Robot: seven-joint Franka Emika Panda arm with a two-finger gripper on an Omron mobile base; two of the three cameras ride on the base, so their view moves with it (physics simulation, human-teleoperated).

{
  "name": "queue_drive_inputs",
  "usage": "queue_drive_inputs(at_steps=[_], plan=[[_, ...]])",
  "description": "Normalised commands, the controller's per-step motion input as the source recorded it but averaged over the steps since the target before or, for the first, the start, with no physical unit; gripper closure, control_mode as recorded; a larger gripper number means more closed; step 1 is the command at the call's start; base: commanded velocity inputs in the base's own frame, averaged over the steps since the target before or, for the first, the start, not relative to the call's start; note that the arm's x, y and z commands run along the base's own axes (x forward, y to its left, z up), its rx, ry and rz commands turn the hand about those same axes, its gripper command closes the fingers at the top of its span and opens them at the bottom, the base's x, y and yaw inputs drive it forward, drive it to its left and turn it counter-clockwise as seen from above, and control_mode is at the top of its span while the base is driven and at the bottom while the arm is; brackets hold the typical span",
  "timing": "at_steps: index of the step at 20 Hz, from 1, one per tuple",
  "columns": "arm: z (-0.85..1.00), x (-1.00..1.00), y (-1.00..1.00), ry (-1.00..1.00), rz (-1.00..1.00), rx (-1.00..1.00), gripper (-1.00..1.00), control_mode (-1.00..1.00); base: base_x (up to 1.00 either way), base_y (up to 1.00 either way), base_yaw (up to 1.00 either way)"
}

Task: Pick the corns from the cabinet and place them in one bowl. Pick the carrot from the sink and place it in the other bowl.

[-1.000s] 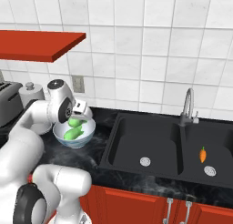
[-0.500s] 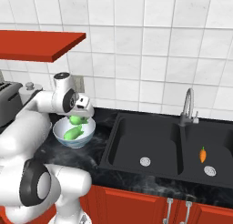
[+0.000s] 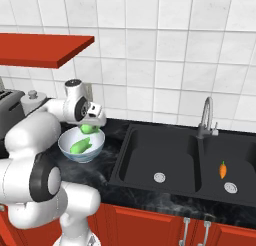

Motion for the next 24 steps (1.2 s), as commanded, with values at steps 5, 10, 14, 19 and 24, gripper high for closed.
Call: queue_drive_inputs(at_steps=[5,10,14,19,24], plan=[[0.0,0.11,0.09,0.04,0.01,0.01,1.0,-1.0,0.0,0.0,0.0],[0.0,-0.2,0.19,0.0,0.03,0.0,1.0,-1.0,0.0,0.0,0.0],[0.0,-0.42,0.02,-0.01,0.0,0.0,1.0,-1.0,0.0,0.0,0.0],[-0.16,-0.16,0.0,-0.04,0.0,0.0,1.0,-1.0,0.0,0.0,0.0],[-0.24,0.01,0.0,-0.03,0.0,0.0,1.0,-1.0,0.0,0.0,0.0]])
